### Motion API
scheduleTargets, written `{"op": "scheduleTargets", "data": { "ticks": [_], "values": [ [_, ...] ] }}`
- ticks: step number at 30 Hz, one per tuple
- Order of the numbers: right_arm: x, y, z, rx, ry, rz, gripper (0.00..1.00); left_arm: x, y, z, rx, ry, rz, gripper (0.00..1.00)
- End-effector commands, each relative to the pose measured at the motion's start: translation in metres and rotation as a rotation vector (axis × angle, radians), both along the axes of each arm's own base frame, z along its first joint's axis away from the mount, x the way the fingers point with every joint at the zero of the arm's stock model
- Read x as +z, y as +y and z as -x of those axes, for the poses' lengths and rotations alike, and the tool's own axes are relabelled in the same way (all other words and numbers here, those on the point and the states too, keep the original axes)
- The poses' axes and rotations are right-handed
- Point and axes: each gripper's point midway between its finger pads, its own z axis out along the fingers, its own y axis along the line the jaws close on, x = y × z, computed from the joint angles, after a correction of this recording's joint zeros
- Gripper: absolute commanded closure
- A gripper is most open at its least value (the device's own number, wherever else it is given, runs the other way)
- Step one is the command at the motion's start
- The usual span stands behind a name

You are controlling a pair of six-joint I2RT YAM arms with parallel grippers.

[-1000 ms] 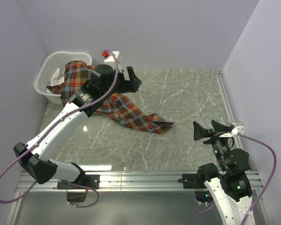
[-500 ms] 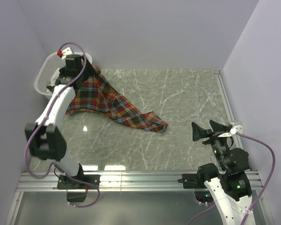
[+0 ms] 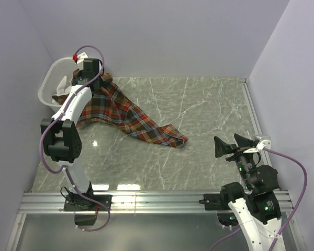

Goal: Fold and stack the long sleeve shirts
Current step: Move the shirt to the center of the board

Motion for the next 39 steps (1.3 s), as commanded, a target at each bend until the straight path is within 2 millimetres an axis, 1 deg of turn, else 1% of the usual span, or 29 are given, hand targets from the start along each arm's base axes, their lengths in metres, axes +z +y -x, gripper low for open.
{"op": "scheduleTargets", "data": {
  "ticks": [1,2,3,4,6,7,9,10,12,13,14,15,16,18,19,21,22,23,24,25,26,28,29,30,32,34,35,36,39],
  "values": [
    [0.003,0.002,-0.003,0.008,-0.020,0.008,0.02,0.046,0.004,-0.008,0.006,-0.111,-0.050,0.93],
    [0.003,0.002,-0.003,0.006,-0.020,0.009,0.02,0.055,0.005,-0.007,0.007,-0.129,-0.056,1.00],
    [0.004,0.002,-0.003,0.009,-0.021,0.009,0.02,0.065,0.007,-0.007,0.003,-0.150,-0.071,1.00],
    [0.003,0.002,-0.003,0.009,-0.020,0.008,0.02,0.086,0.008,-0.005,0.004,-0.193,-0.075,1.00],
    [0.003,0.002,-0.003,0.009,-0.020,0.008,0.02,0.115,0.014,-0.001,0.016,-0.242,-0.110,1.00],
    [0.003,0.002,-0.003,0.009,-0.020,0.010,0.02,0.149,0.016,0.003,0.026,-0.312,-0.113,1.00],
    [0.003,0.003,-0.003,0.011,-0.018,0.008,0.02,0.188,0.022,0.010,0.043,-0.383,-0.141,1.00],
    [0.003,0.002,-0.004,0.009,-0.017,0.009,0.02,0.228,0.024,0.018,0.053,-0.473,-0.140,1.00],
    [0.003,0.002,-0.003,0.009,-0.018,0.008,0.02,0.266,0.024,0.028,0.047,-0.556,-0.157,1.00],
    [0.003,0.002,-0.003,0.007,-0.020,0.009,0.02,0.296,0.025,0.039,0.051,-0.626,-0.154,1.00],
    [0.003,0.002,-0.003,0.006,-0.020,0.009,0.02,0.317,0.026,0.046,0.054,-0.691,-0.154,1.00],
    [0.003,0.001,-0.003,0.004,-0.021,0.009,0.02,0.332,0.025,0.051,0.044,-0.729,-0.156,1.00],
    [0.003,0.002,-0.003,0.006,-0.020,0.011,0.02,0.358,0.024,0.064,0.041,-0.793,-0.149,1.00],
    [0.003,0.002,-0.003,0.006,-0.022,0.010,0.03,0.389,0.012,0.077,-0.016,-0.882,-0.120,1.00],
    [0.003,0.002,-0.003,0.007,-0.021,0.009,0.03,0.412,0.005,0.089,-0.055,-0.942,-0.101,1.00],
    [0.004,0.002,-0.002,0.007,-0.024,0.008,0.03,0.437,-0.015,0.102,-0.143,-1.025,-0.055,1.00],
    [0.005,0.001,-0.002,0.006,-0.028,0.009,0.03,0.453,-0.031,0.114,-0.229,-1.072,-0.041,1.00],
    [0.005,0.001,-0.002,0.004,-0.027,0.007,0.03,0.461,-0.047,0.122,-0.284,-1.096,-0.026,1.00],
    [0.004,0.001,-0.002,0.003,-0.026,0.007,0.03,0.474,-0.059,0.132,-0.328,-1.129,-0.027,1.00],
    [0.005,0.001,-0.002,0.003,-0.029,0.008,0.03,0.479,-0.072,0.138,-0.381,-1.142,-0.026,1.00],
    [0.005,0.001,-0.001,0.003,-0.032,0.006,0.03,0.484,-0.094,0.148,-0.444,-1.160,-0.009,1.00],
    [0.006,0.000,-0.001,0.001,-0.034,0.005,0.03,0.493,-0.115,0.163,-0.518,-1.199,-0.003,1.00],
    [0.006,0.000,-0.001,0.001,-0.036,0.004,0.03,0.494,-0.136,0.173,-0.594,-1.214,0.023,1.00],
    [0.005,0.000,-0.001,0.000,-0.034,0.005,0.03,0.496,-0.144,0.179,-0.620,-1.225,0.046,1.00],
    [0.006,0.000,0.000,0.003,-0.038,0.006,0.03,0.490,-0.163,0.180,-0.676,-1.217,0.096,1.00],
    [0.006,0.000,0.000,0.003,-0.040,0.003,0.03,0.485,-0.180,0.173,-0.723,-1.193,0.142,1.00],
    [0.006,0.000,0.000,0.003,-0.038,0.006,0.03,0.477,-0.193,0.172,-0.769,-1.159,0.159,1.00],
    [0.007,0.000,0.001,0.003,-0.040,0.003,0.03,0.475,-0.203,0.170,-0.798,-1.150,0.179,1.00],
    [0.007,-0.001,0.001,-0.002,-0.040,0.003,0.03,0.467,-0.225,0.181,-0.891,-1.126,0.224,1.00]
  ]
}}
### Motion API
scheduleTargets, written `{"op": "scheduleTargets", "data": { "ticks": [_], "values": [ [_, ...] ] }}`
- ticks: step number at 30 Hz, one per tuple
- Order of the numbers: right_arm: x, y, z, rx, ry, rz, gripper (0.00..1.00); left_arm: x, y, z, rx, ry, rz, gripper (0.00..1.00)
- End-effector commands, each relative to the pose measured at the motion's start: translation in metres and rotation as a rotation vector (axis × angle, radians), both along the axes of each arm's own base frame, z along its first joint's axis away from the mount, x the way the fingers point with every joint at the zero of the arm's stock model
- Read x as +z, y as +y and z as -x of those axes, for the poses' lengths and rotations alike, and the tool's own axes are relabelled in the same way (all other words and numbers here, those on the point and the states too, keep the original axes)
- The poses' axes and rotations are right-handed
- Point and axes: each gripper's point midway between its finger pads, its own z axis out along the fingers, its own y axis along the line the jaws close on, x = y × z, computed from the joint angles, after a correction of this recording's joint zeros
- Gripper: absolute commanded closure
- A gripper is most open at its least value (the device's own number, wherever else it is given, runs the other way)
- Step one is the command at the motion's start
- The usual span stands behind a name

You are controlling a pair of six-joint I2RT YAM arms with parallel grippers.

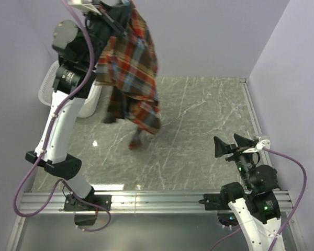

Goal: Fold and stack the long sleeve shirts
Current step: Move the shirt to the center of the board

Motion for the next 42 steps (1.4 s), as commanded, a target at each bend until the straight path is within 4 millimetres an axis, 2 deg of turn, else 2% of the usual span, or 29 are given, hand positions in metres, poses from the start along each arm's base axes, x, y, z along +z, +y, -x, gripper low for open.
{"op": "scheduleTargets", "data": {
  "ticks": [1,5,6,8,9,11,12,13,14,15,16,18,19,20,23,26,29,30,32,33,34,35,36,38,39,40,41,42],
  "values": [
    [0.008,-0.001,0.001,-0.002,-0.040,0.000,0.03,0.014,-0.028,0.033,-0.169,-0.059,0.011,1.00],
    [0.009,-0.001,0.001,-0.005,-0.039,0.000,0.03,-0.011,-0.040,0.043,-0.247,0.007,-0.032,1.00],
    [0.009,-0.001,0.001,-0.005,-0.040,-0.002,0.03,-0.037,-0.043,0.044,-0.265,0.073,-0.060,1.00],
    [0.009,-0.002,0.001,-0.008,-0.036,0.001,0.03,-0.071,-0.042,0.043,-0.263,0.160,-0.076,0.97],
    [0.008,-0.002,0.001,-0.007,-0.034,-0.002,0.03,-0.116,-0.039,0.046,-0.254,0.262,-0.096,0.95],
    [0.009,0.000,0.001,0.000,-0.030,-0.003,0.03,-0.169,-0.023,0.043,-0.174,0.392,-0.091,0.88],
    [0.010,0.002,0.001,0.014,-0.026,-0.008,0.02,-0.228,-0.012,0.051,-0.134,0.535,-0.119,0.80],
    [0.007,0.004,-0.002,0.019,-0.002,-0.005,0.02,-0.258,0.005,0.048,-0.033,0.608,-0.123,0.80],
    [0.010,0.009,-0.001,0.047,0.008,-0.006,0.02,-0.289,0.016,0.053,0.014,0.692,-0.129,0.79],
    [0.006,0.017,-0.005,0.081,0.052,0.001,0.02,-0.343,0.034,0.069,0.076,0.818,-0.179,0.78],
    [0.013,0.020,-0.004,0.100,0.059,-0.005,0.02,-0.367,0.051,0.075,0.154,0.876,-0.193,0.76],
    [0.012,0.034,-0.005,0.167,0.112,-0.020,0.00,-0.412,0.074,0.096,0.236,0.975,-0.203,0.68],
    [0.013,0.039,-0.011,0.185,0.146,-0.026,0.00,-0.428,0.084,0.106,0.268,1.019,-0.214,0.65],
    [0.015,0.045,-0.013,0.210,0.159,-0.040,0.00,-0.444,0.091,0.113,0.295,1.050,-0.212,0.51],
    [0.006,0.058,-0.029,0.244,0.287,-0.061,0.00,-0.447,0.104,0.125,0.325,1.050,-0.191,0.29],
    [-0.019,0.078,-0.049,0.307,0.486,-0.060,0.06,-0.446,0.107,0.122,0.343,1.038,-0.198,0.19],
    [-0.045,0.101,-0.072,0.368,0.651,-0.063,0.14,-0.449,0.101,0.111,0.319,1.040,-0.233,0.14],
    [-0.061,0.107,-0.083,0.364,0.717,-0.052,0.14,-0.452,0.094,0.101,0.295,1.039,-0.237,0.13],
    [-0.061,0.117,-0.100,0.361,0.714,-0.038,0.14,-0.458,0.092,0.087,0.269,1.056,-0.243,0.12],
    [-0.075,0.122,-0.111,0.357,0.757,-0.033,0.14,-0.461,0.085,0.072,0.241,1.065,-0.237,0.11],
    [-0.074,0.125,-0.121,0.355,0.749,-0.039,0.14,-0.463,0.080,0.066,0.194,1.085,-0.223,0.11],
    [-0.073,0.128,-0.134,0.347,0.728,-0.049,0.14,-0.455,0.074,0.055,0.175,1.073,-0.214,0.11],
    [-0.075,0.128,-0.143,0.330,0.729,-0.044,0.14,-0.468,0.068,0.044,0.158,1.109,-0.240,0.10],
    [-0.087,0.131,-0.168,0.302,0.749,-0.018,0.12,-0.468,0.059,0.027,0.137,1.114,-0.259,0.09],
    [-0.104,0.129,-0.179,0.267,0.783,0.002,0.11,-0.470,0.053,0.011,0.137,1.121,-0.269,0.09],
    [-0.100,0.131,-0.190,0.265,0.772,0.007,0.06,-0.471,0.047,0.003,0.118,1.124,-0.272,0.09],
    [-0.105,0.131,-0.197,0.258,0.784,0.007,0.04,-0.459,0.039,-0.007,0.094,1.111,-0.264,0.08],
    [-0.120,0.132,-0.204,0.253,0.819,0.010,0.04,-0.477,0.034,-0.017,0.088,1.157,-0.285,0.07]
  ]
}}
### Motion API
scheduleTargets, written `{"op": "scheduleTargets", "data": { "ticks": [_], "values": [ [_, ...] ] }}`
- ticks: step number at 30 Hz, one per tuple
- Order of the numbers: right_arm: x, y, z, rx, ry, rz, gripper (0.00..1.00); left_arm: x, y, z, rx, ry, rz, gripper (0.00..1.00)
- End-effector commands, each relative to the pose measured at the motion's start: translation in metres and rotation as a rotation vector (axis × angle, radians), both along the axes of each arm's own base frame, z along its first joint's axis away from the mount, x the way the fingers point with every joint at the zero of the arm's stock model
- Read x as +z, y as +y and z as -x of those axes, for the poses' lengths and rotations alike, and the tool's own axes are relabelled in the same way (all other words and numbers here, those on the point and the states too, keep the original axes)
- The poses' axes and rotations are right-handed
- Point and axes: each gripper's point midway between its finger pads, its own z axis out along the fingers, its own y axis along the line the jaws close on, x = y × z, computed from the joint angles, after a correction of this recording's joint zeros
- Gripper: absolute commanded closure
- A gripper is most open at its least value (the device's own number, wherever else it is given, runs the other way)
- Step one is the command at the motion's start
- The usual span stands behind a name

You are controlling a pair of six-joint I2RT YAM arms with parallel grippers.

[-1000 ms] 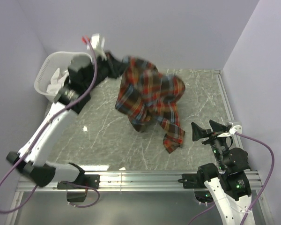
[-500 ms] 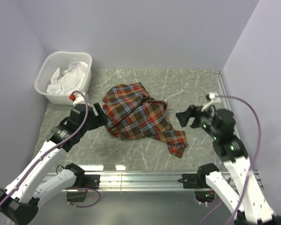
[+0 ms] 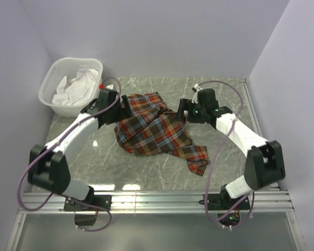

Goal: Fold and stack the long sleeve shirts
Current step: Move the shirt to the center of the board, then flatten the shirt out

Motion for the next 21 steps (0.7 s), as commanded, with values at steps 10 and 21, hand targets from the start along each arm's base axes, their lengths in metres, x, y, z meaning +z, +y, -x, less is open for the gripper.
{"op": "scheduleTargets", "data": {
  "ticks": [10,21],
  "values": [
    [-0.040,0.016,-0.081,-0.076,0.013,-0.076,0.06,-0.043,-0.054,-0.097,-0.057,0.061,0.057,0.07],
    [-0.006,-0.040,-0.062,-0.220,-0.127,0.004,0.98,-0.119,0.005,-0.072,0.197,0.171,-0.026,0.44]
  ]
}}
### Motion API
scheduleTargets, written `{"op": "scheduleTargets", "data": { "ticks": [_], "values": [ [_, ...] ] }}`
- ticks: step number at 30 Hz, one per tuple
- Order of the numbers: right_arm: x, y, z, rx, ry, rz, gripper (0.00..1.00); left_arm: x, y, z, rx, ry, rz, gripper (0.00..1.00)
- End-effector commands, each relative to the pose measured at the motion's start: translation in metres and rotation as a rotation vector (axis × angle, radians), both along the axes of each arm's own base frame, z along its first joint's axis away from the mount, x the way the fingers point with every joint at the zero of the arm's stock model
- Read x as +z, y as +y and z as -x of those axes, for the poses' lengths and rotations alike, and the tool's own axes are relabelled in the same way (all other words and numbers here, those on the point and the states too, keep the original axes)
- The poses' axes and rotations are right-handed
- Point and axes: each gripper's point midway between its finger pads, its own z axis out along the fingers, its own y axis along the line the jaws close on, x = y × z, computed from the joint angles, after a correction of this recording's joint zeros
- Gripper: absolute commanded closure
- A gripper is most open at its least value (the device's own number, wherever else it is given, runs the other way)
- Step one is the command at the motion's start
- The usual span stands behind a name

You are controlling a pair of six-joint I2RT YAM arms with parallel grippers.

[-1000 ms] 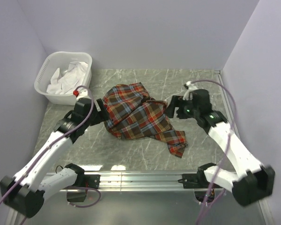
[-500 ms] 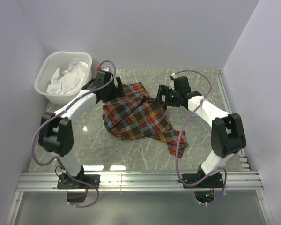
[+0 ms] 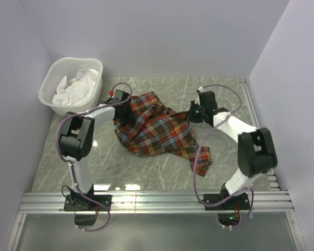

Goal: Fold and stack the long sleeve shirts
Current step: Flatten the shirt out

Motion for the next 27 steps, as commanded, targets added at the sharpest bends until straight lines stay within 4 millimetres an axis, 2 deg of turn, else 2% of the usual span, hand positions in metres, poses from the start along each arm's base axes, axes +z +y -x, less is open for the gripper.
{"op": "scheduleTargets", "data": {
  "ticks": [1,2,3,4,5,6,7,8,9,10,11,12,13,14,15,16,17,18,19,20,21,22,23,24,25,26,27],
  "values": [
    [0.062,-0.034,-0.005,-0.105,-0.203,0.046,0.98,0.001,0.036,0.010,0.148,-0.025,-0.013,0.49],
    [0.071,-0.037,-0.002,-0.105,-0.230,0.057,0.98,0.001,0.042,0.020,0.178,-0.023,-0.002,0.63],
    [0.093,-0.039,0.001,-0.109,-0.289,0.049,0.99,0.002,0.044,0.022,0.191,-0.029,0.009,0.70],
    [0.103,-0.042,0.003,-0.116,-0.315,0.056,0.99,0.004,0.049,0.025,0.209,-0.034,0.020,0.76],
    [0.113,-0.045,0.006,-0.121,-0.345,0.062,0.99,0.012,0.051,0.028,0.230,-0.057,0.041,0.89],
    [0.132,-0.048,0.013,-0.130,-0.398,0.055,0.99,0.016,0.053,0.029,0.240,-0.069,0.047,0.95],
    [0.141,-0.054,0.016,-0.155,-0.427,0.062,0.99,0.021,0.056,0.030,0.260,-0.081,0.053,1.00],
    [0.149,-0.059,0.020,-0.175,-0.460,0.064,0.99,0.029,0.059,0.034,0.275,-0.101,0.057,0.99],
    [0.167,-0.064,0.029,-0.194,-0.514,0.052,0.99,0.035,0.060,0.035,0.284,-0.116,0.068,0.99],
    [0.160,-0.074,0.036,-0.236,-0.513,0.073,0.99,0.039,0.063,0.038,0.297,-0.129,0.073,0.99],
    [0.161,-0.088,0.040,-0.302,-0.533,0.106,0.99,0.045,0.065,0.046,0.317,-0.142,0.087,0.99],
    [0.172,-0.096,0.051,-0.340,-0.575,0.098,0.99,0.049,0.068,0.048,0.332,-0.160,0.092,1.00],
    [0.154,-0.102,0.059,-0.372,-0.547,0.102,0.99,0.050,0.071,0.053,0.344,-0.164,0.096,1.00],
    [0.147,-0.105,0.067,-0.382,-0.530,0.105,0.99,0.050,0.075,0.065,0.366,-0.163,0.109,1.00],
    [0.149,-0.106,0.076,-0.383,-0.538,0.087,0.98,0.048,0.077,0.072,0.374,-0.160,0.113,0.99],
    [0.133,-0.105,0.084,-0.388,-0.496,0.075,0.97,0.045,0.079,0.079,0.381,-0.152,0.119,1.00],
    [0.118,-0.106,0.095,-0.386,-0.444,0.082,0.95,0.037,0.082,0.095,0.386,-0.136,0.119,1.00],
    [0.115,-0.104,0.103,-0.377,-0.427,0.063,0.92,0.033,0.083,0.103,0.387,-0.126,0.118,0.99],
    [0.100,-0.103,0.112,-0.382,-0.381,0.052,0.90,0.019,0.086,0.120,0.388,-0.084,0.105,1.00],
    [0.086,-0.103,0.123,-0.376,-0.328,0.059,0.87,0.022,0.088,0.125,0.385,-0.093,0.112,0.99],
    [0.084,-0.103,0.130,-0.376,-0.315,0.047,0.74,0.021,0.087,0.131,0.376,-0.091,0.119,1.00],
    [0.070,-0.107,0.142,-0.391,-0.256,0.062,0.62,0.017,0.085,0.139,0.354,-0.076,0.130,0.98],
    [0.070,-0.108,0.147,-0.396,-0.253,0.062,0.52,0.025,0.082,0.139,0.336,-0.100,0.148,0.94],
    [0.071,-0.109,0.150,-0.396,-0.247,0.063,0.37,0.029,0.079,0.140,0.318,-0.105,0.159,0.87],
    [0.073,-0.109,0.152,-0.384,-0.250,0.070,0.31,0.036,0.076,0.139,0.291,-0.112,0.164,0.72],
    [0.076,-0.109,0.155,-0.375,-0.256,0.073,0.23,0.043,0.074,0.137,0.276,-0.124,0.168,0.63],
    [0.087,-0.109,0.153,-0.370,-0.280,0.070,0.20,0.049,0.072,0.133,0.258,-0.138,0.169,0.51]
  ]
}}
